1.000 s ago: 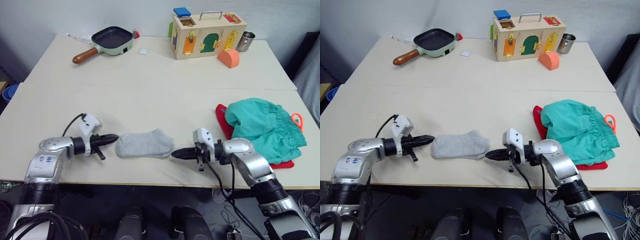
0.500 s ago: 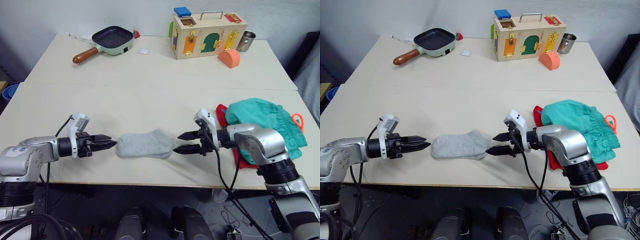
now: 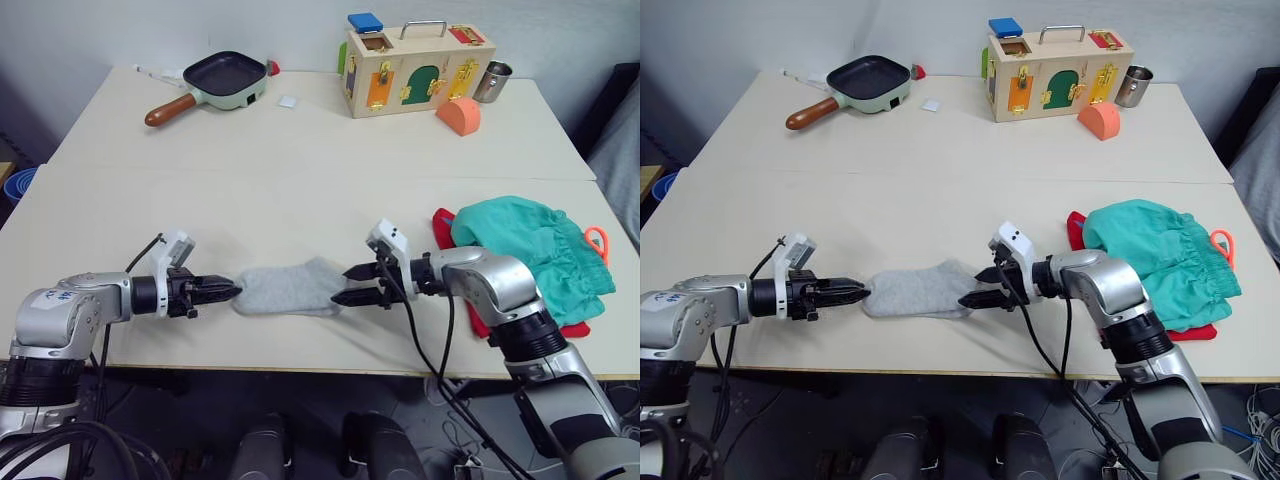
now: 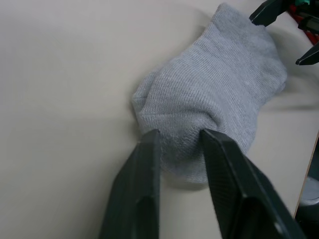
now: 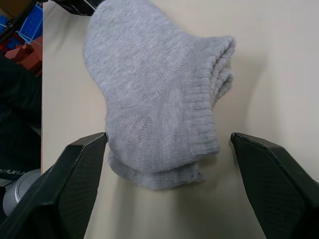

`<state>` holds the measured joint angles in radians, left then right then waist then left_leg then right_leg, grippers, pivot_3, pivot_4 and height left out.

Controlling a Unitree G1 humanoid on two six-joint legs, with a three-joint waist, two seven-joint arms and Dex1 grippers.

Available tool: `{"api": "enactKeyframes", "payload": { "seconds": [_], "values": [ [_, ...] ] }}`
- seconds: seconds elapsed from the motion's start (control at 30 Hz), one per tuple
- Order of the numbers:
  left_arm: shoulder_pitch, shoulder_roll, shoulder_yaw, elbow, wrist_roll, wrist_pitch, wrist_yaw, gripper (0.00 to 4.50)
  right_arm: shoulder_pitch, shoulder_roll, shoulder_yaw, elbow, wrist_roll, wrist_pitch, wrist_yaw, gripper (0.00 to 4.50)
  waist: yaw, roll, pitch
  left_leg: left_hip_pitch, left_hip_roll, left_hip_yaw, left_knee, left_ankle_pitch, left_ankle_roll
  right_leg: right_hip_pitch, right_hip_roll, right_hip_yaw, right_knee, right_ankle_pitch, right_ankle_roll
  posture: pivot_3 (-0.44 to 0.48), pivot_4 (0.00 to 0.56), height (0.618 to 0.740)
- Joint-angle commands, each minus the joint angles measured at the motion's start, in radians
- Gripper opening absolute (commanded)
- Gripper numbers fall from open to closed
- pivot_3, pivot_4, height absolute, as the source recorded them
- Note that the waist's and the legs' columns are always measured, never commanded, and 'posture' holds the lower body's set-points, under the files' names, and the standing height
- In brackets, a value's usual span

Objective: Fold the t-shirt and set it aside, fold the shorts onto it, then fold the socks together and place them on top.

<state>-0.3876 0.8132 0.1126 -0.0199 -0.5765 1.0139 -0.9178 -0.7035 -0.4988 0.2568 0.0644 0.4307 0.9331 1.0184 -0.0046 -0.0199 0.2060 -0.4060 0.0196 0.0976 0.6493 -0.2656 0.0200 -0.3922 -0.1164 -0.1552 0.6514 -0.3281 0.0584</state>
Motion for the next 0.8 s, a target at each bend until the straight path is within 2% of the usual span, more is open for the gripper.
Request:
{"api": "enactKeyframes", "payload": {
  "seconds": [0.03,0.3,0.57,0.8],
  "values": [
    [-0.001,-0.015,0.000,-0.006,-0.001,-0.017,0.009,0.08,-0.016,0.012,-0.030,-0.031,0.009,-0.024,-0.012,2.78,0.000,0.000,0.000,0.000,0.000,0.000,0.000,0.000,0.000,0.000,0.000,0.000,0.000,0.000,0.000,0.000,0.150,0.740],
    [0.002,-0.025,0.055,0.007,-0.021,-0.075,-0.003,0.00,-0.014,0.014,-0.058,-0.044,0.022,-0.057,-0.010,0.01,0.000,0.000,0.000,0.000,0.000,0.000,0.000,0.000,0.000,0.000,0.000,0.000,0.000,0.000,0.000,0.000,0.150,0.740],
    [-0.007,-0.013,0.102,0.013,-0.053,-0.093,-0.040,0.00,0.002,0.000,-0.111,-0.131,0.079,-0.048,-0.001,0.01,0.000,0.000,0.000,0.000,0.000,0.000,0.000,0.000,0.000,0.000,0.000,0.000,0.000,0.000,0.000,0.000,0.150,0.740],
    [-0.045,-0.015,0.059,0.051,-0.014,-0.115,-0.039,0.00,0.067,-0.020,-0.145,-0.247,0.134,0.036,-0.051,0.01,0.001,0.000,0.000,0.000,0.000,0.000,0.000,0.000,0.000,0.000,0.000,0.000,0.000,0.000,0.000,0.000,0.150,0.740]
  ]
}}
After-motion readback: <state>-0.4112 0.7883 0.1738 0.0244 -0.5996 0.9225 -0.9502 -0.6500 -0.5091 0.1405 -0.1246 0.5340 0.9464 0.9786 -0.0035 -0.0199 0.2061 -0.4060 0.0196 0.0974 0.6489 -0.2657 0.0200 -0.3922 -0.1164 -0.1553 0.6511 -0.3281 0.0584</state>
